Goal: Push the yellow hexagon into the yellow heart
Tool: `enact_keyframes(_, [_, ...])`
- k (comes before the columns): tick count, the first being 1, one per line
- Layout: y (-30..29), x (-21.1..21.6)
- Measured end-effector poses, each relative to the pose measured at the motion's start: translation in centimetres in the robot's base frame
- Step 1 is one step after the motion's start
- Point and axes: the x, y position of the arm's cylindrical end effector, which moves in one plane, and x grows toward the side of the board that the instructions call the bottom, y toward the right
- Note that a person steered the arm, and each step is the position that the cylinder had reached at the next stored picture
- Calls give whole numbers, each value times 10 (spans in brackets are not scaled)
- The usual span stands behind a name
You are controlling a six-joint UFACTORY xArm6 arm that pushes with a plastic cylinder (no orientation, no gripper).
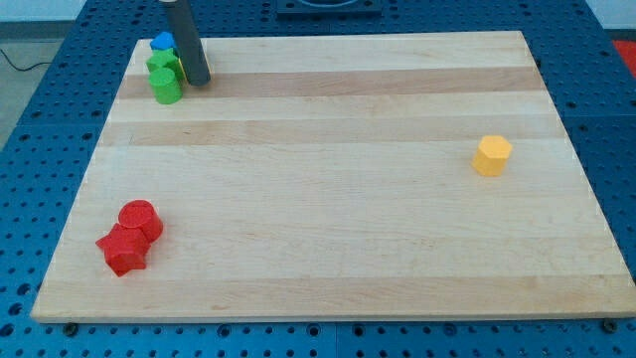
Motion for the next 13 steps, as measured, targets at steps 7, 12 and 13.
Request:
enact_keyframes(7, [482, 195])
enact_keyframes(12, [306, 150])
enact_keyframes(13, [275, 150])
